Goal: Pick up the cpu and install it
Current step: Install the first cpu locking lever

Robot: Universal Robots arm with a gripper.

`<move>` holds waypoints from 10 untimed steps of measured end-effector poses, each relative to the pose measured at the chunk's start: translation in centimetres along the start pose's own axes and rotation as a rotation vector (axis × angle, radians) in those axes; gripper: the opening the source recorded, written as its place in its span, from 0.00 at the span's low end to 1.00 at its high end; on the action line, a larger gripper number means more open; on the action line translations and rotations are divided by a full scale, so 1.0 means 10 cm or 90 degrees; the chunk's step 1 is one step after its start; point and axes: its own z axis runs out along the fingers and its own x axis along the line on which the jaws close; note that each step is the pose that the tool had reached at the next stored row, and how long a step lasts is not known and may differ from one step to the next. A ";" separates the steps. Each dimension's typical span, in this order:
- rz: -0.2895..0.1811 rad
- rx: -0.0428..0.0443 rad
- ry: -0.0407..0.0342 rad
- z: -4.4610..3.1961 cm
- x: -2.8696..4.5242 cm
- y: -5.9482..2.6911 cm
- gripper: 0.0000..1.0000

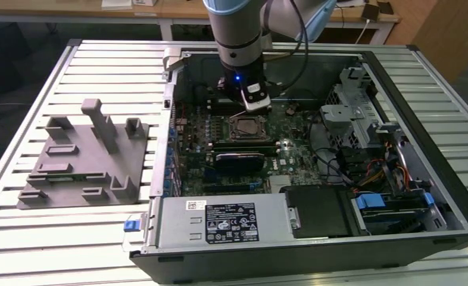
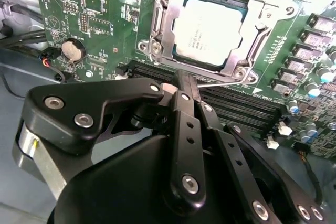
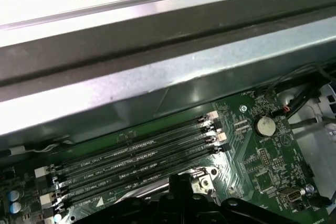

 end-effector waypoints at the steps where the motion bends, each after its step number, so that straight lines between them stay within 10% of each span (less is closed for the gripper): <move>1: 0.000 0.0001 -0.0001 0.001 0.002 0.004 0.11; 10: 0.015 0.0017 -0.0097 0.042 0.014 0.014 0.11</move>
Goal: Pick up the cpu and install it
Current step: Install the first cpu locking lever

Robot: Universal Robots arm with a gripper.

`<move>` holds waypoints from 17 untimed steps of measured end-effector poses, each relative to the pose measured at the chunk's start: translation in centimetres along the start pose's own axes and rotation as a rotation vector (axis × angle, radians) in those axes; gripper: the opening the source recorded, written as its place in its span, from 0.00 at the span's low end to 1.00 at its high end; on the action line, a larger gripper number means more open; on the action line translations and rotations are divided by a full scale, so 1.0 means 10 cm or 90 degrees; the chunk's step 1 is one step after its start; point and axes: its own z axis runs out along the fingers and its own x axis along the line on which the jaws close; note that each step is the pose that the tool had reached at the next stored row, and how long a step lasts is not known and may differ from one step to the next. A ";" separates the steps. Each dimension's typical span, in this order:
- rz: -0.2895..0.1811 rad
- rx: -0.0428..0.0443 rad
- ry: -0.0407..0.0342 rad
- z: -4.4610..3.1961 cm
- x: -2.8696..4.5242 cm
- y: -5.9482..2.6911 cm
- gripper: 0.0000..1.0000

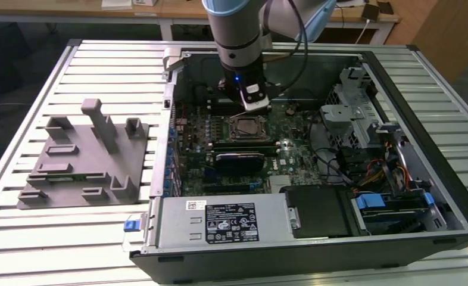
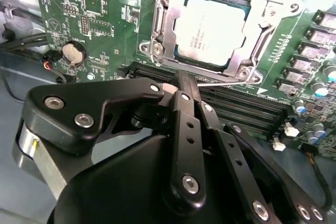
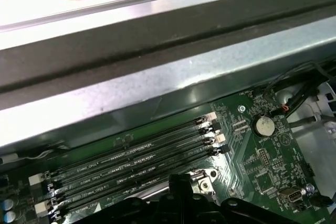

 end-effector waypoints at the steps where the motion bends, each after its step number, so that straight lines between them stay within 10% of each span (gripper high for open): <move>1: 0.001 0.0002 -0.0010 0.005 0.002 0.003 0.11; 17: -0.010 -0.0019 0.0012 0.085 0.048 0.079 0.11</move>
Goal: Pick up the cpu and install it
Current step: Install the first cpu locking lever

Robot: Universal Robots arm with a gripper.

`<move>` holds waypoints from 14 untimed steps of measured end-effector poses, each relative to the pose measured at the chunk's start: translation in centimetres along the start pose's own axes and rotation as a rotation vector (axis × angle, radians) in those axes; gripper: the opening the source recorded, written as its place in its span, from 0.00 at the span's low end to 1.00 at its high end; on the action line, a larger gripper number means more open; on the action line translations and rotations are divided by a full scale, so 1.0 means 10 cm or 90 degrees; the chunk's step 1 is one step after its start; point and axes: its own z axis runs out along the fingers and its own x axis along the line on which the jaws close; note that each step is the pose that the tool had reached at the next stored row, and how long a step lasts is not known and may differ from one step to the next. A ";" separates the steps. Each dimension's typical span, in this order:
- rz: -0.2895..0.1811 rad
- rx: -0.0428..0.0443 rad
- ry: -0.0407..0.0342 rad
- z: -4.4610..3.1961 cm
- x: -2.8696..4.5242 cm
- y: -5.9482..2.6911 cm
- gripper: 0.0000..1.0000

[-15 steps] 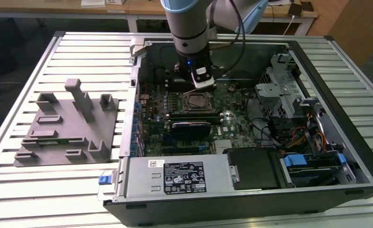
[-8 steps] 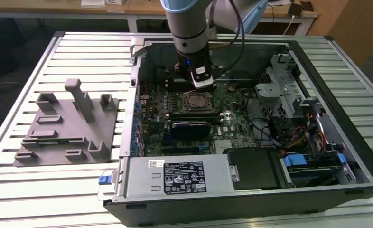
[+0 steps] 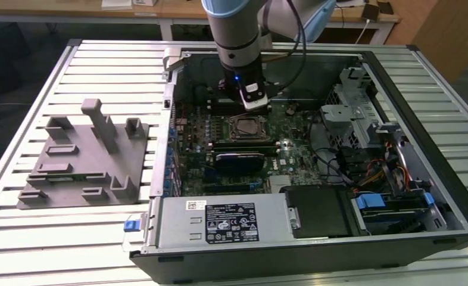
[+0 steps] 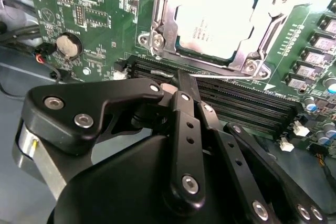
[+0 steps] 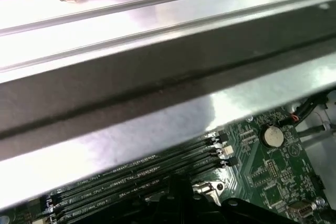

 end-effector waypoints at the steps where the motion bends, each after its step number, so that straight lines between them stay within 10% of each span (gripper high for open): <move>1: -0.001 0.0007 0.0000 0.003 0.000 -0.001 0.11; 14: -0.002 0.0036 -0.0010 0.056 0.009 -0.014 0.11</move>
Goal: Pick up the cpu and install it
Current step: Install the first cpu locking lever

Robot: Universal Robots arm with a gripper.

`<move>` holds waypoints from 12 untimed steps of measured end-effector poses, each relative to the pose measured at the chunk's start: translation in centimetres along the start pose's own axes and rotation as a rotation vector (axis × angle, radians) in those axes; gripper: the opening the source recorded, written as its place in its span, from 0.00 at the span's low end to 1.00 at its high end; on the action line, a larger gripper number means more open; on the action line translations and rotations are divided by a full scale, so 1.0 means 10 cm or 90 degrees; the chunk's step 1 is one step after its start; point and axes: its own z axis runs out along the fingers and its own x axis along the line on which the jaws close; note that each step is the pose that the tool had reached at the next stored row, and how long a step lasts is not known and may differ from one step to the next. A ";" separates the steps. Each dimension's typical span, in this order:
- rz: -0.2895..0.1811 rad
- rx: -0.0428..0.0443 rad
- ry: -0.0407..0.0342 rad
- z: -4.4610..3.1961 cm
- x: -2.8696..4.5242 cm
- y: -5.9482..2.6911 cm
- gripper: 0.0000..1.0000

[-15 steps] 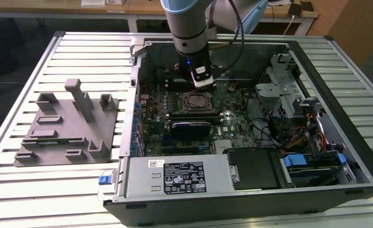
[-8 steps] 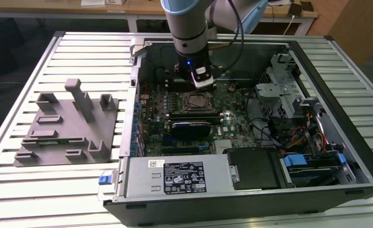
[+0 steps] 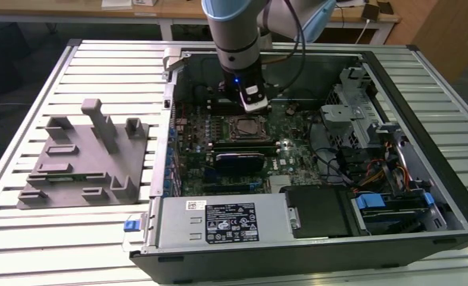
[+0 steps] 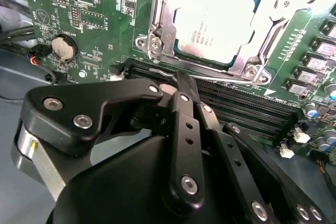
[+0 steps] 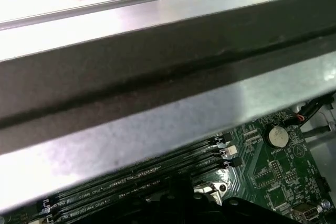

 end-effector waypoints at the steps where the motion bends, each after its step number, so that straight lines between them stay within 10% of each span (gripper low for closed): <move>1: 0.000 0.0001 0.0000 0.006 0.001 -0.001 0.11; 12: -0.003 0.0038 -0.0008 0.043 0.007 -0.011 0.11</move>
